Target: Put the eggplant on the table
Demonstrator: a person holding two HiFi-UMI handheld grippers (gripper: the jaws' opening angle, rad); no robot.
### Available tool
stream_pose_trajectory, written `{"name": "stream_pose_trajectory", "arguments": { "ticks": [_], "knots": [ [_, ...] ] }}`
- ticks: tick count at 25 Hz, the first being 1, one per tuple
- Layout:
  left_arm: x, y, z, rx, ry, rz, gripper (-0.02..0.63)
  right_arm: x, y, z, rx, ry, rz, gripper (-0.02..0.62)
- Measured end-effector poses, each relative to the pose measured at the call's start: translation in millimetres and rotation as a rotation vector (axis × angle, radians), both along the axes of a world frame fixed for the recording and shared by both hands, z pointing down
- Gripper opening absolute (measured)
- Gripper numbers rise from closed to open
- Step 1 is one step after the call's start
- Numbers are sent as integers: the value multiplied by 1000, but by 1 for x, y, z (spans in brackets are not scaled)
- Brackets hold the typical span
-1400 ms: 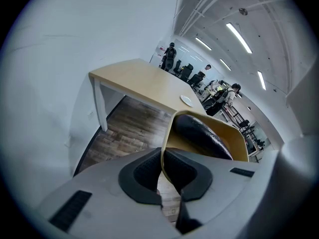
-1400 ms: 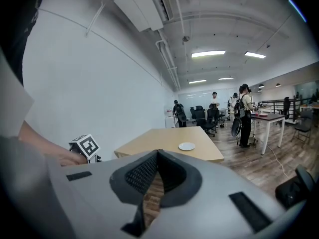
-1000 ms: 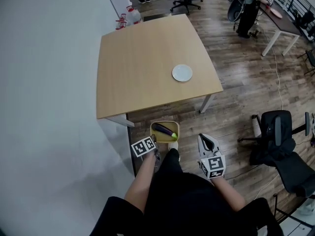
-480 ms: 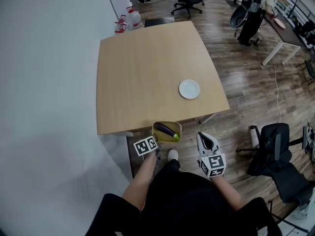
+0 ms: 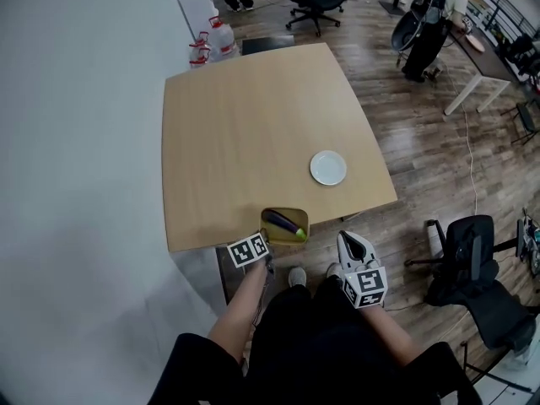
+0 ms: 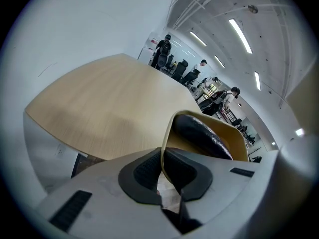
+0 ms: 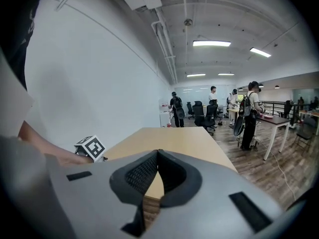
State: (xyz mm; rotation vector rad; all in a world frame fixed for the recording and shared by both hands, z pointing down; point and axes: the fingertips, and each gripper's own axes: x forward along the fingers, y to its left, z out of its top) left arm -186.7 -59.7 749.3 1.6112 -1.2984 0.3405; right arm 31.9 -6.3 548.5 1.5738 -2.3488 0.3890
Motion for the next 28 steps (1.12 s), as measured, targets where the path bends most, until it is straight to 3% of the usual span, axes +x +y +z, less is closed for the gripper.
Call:
{"name": "stream_pose_trajectory", "arguments": {
  "ticks": [13, 28],
  "knots": [
    [-14, -48, 3, 0, 4, -80, 21, -21, -58, 8, -6, -46, -63, 60],
    [-5, -188, 4, -33, -55, -95, 21, -17, -227, 13, -10, -85, -123, 60]
  ]
}}
